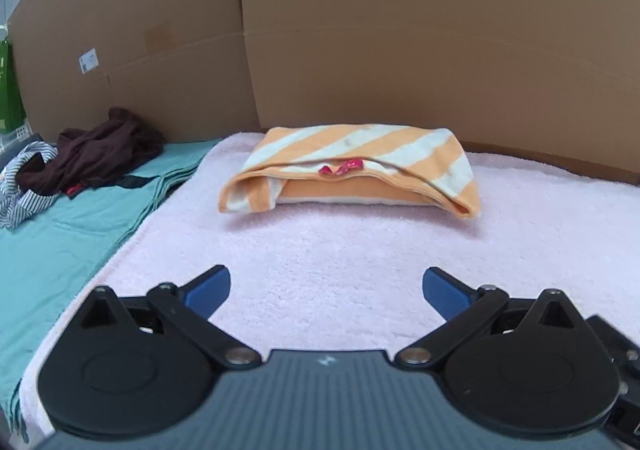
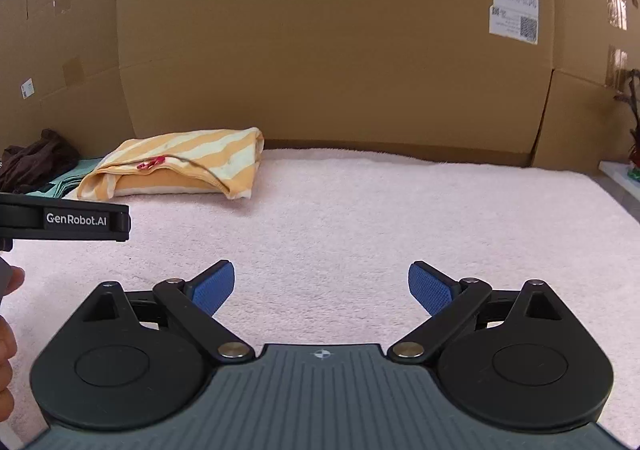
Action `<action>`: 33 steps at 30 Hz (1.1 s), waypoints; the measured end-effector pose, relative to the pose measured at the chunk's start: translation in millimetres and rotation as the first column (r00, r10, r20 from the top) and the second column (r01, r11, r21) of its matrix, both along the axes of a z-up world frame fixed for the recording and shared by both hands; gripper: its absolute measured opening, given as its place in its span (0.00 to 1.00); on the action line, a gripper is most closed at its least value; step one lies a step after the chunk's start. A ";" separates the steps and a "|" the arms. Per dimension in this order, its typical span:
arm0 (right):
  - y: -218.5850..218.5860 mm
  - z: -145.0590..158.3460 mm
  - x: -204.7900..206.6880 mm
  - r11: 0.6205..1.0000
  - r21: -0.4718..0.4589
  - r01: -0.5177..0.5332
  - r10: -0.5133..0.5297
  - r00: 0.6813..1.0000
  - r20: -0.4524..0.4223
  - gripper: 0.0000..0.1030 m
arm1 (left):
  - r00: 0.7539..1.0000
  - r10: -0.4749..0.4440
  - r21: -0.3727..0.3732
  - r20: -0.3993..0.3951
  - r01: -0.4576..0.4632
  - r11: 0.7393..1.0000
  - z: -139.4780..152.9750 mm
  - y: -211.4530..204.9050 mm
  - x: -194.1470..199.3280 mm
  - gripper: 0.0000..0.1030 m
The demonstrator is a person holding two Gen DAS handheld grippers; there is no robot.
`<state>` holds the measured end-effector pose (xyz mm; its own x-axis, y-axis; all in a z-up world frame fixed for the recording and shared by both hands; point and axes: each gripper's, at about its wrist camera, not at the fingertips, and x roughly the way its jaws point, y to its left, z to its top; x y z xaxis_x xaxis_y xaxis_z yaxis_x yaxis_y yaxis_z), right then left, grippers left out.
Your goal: Fold clothes
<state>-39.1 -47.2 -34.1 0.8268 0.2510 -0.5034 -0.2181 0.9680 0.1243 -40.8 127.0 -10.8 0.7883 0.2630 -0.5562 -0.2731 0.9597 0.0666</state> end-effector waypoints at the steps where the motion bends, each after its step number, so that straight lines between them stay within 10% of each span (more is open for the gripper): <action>1: -1.5 0.9 -1.4 1.000 -0.003 0.008 -0.008 1.000 0.002 0.93 | 1.000 -0.003 -0.004 0.000 0.003 1.000 1.4 -1.6 -2.6 0.99; 14: -38.1 12.2 -19.3 0.984 -0.024 0.178 -0.178 0.984 0.009 0.88 | 0.994 -0.012 0.154 0.112 -0.005 0.988 16.7 -25.3 -41.7 0.99; 18: -63.0 15.6 -24.1 0.959 -0.019 0.281 -0.281 0.960 -0.009 0.85 | 0.986 -0.149 -0.078 0.078 0.155 0.985 19.4 -26.8 -39.9 0.99; 23: -93.1 20.2 -30.6 0.916 -0.013 0.401 -0.401 0.915 -0.037 0.85 | 0.975 -0.213 -0.330 0.071 0.224 0.917 19.7 -33.9 -24.6 0.99; 33: -105.3 25.6 -42.3 0.893 -0.014 0.451 -0.451 0.892 -0.020 0.86 | 0.975 -0.221 -0.109 -0.021 0.218 0.970 7.6 -83.1 -21.2 0.99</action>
<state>-81.3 -152.5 -8.5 0.8389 -0.1503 -0.5231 0.2444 0.9628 0.1153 -62.1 44.0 -3.2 0.8015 0.0242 -0.5976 -0.0543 0.9980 -0.0325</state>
